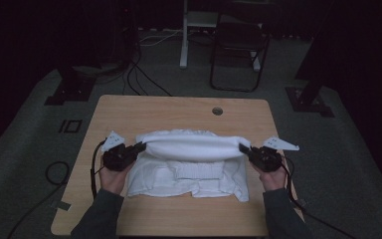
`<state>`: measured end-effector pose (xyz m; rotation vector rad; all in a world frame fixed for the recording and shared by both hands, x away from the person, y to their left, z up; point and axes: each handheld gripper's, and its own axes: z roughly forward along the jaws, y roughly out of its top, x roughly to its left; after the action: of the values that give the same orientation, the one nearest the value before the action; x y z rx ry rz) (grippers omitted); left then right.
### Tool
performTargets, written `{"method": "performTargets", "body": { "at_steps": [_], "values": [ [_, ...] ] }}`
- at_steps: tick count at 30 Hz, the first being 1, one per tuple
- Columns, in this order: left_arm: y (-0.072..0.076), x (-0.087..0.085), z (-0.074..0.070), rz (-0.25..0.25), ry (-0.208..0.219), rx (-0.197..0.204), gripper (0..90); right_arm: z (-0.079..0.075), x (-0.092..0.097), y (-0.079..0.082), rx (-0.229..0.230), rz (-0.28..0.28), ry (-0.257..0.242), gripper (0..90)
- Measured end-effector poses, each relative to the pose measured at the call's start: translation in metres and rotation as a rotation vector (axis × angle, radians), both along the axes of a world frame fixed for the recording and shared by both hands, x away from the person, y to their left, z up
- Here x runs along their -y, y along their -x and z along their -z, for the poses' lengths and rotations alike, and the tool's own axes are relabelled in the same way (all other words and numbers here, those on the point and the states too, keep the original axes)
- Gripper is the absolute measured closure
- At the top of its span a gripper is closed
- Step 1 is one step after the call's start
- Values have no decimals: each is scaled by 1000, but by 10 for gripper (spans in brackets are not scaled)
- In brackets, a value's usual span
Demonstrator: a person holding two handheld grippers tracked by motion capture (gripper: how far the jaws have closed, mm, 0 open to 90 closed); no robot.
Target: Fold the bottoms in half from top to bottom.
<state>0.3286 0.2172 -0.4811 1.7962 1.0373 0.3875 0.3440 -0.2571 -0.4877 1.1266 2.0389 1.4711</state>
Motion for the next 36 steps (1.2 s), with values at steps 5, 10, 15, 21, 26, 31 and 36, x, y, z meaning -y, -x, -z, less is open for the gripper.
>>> {"method": "performTargets", "body": {
  "at_steps": [5, 10, 15, 21, 26, 31, 36],
  "values": [
    [-3, -3, -2, -42, 23, 4, 560, 27, 4, 10, -74, 14, -2, 471],
    [-11, 26, -15, 1, -17, 26, 591, -2, -12, 9, 2, 15, -32, 498],
    [-24, 65, -5, 48, -70, -12, 648, -4, -57, -4, 3, -38, 58, 622],
    [-27, 84, 33, 79, -181, -97, 738, 27, -84, -17, -77, -22, 200, 686],
    [-13, 76, 52, 85, -188, -135, 760, 49, -74, -2, -98, -31, 226, 681],
    [-1, 74, 60, 79, -240, -127, 759, 56, -61, 12, -115, -14, 234, 680],
    [1, 73, 72, 76, -225, -117, 764, 77, -62, 13, -172, -20, 244, 690]
  ]
}}
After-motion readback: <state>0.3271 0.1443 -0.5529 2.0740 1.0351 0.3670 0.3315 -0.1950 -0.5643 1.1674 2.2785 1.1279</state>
